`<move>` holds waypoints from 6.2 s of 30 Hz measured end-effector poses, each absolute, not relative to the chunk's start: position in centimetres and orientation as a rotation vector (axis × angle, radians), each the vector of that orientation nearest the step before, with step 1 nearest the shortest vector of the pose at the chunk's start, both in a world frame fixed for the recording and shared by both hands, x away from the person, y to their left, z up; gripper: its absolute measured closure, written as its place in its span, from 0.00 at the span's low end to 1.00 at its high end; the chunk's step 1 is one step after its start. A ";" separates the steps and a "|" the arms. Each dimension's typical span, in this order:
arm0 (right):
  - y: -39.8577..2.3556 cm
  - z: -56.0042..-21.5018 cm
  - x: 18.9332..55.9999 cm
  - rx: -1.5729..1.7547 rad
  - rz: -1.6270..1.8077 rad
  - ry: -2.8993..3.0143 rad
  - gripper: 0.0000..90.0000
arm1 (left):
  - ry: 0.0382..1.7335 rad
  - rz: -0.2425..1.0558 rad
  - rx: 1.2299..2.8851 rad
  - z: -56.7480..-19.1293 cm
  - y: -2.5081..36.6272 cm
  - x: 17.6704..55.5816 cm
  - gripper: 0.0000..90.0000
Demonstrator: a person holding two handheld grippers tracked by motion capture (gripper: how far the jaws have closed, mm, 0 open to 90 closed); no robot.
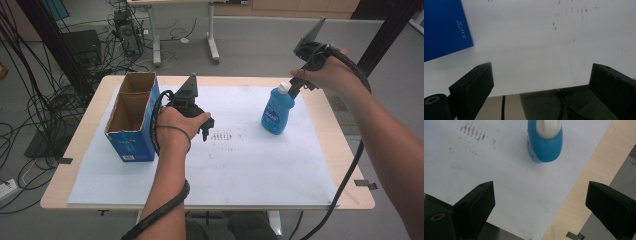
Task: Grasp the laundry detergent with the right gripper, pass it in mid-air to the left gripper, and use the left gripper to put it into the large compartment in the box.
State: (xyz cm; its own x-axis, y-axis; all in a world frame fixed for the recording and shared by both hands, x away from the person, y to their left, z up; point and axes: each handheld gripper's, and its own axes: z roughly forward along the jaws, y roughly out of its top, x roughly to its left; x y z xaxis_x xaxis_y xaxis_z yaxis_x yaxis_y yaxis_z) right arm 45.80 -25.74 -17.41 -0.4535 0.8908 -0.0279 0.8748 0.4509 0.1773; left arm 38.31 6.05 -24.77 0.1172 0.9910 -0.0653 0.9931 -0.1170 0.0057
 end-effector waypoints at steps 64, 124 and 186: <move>-30.2 -24.1 45.4 1.367 0.465 2.524 0.04 | 1.961 -0.013 2.371 -24.3 5.1 38.2 0.07; -28.8 -35.9 46.0 1.161 0.887 2.331 0.03 | 1.938 0.000 2.419 -26.5 5.3 38.6 0.07; -28.4 -38.4 47.2 1.089 1.036 2.282 0.03 | 1.902 0.004 2.428 -26.0 5.2 38.7 0.07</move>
State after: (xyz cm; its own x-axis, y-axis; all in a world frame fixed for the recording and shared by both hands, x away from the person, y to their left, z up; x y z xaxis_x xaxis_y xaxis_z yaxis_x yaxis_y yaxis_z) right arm 47.18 -28.44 -38.43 -0.6128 0.7891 -0.0428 0.4873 0.4199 0.7657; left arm 38.72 5.17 -26.05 0.2399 0.9702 -0.0331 0.9701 -0.2382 0.0467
